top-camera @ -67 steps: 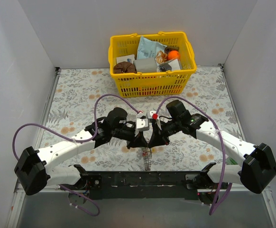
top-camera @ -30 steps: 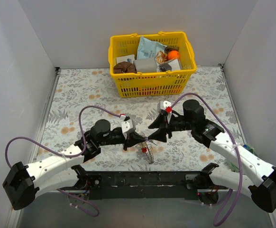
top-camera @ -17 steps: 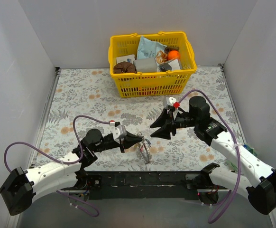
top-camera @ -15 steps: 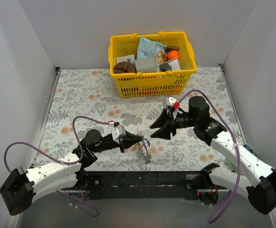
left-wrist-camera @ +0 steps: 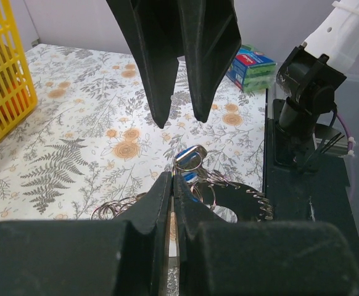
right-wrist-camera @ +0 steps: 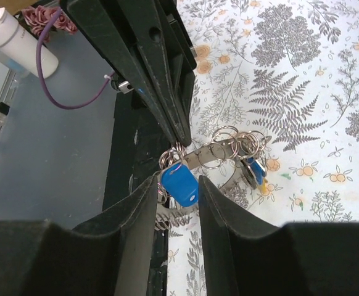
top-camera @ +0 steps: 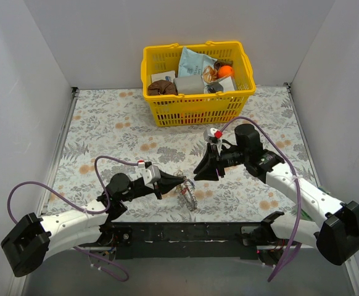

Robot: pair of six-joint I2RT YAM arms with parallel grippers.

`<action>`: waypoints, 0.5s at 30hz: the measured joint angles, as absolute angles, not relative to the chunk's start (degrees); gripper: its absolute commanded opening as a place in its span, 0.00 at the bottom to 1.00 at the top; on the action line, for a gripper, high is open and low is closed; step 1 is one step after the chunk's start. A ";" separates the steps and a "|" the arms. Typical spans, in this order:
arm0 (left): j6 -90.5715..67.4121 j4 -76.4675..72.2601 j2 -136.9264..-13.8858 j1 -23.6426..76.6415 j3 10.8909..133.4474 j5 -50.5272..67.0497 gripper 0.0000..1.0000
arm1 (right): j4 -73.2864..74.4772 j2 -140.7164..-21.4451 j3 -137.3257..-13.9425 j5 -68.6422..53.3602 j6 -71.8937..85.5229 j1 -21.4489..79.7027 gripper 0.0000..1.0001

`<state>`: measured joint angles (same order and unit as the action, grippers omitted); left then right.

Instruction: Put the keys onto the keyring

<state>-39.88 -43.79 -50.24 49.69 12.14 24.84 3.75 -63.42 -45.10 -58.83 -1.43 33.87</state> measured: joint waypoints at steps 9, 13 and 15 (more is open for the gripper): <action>-39.42 -44.40 -51.53 49.69 11.60 24.56 0.00 | 5.02 -65.45 -46.11 -57.14 0.30 33.89 0.39; -39.03 -43.94 -52.21 49.69 11.60 24.58 0.00 | 5.19 -66.81 -46.28 -56.84 1.26 34.39 0.38; -38.76 -43.53 -52.31 49.69 11.62 24.60 0.00 | 6.00 -67.35 -46.76 -56.01 1.32 34.96 0.38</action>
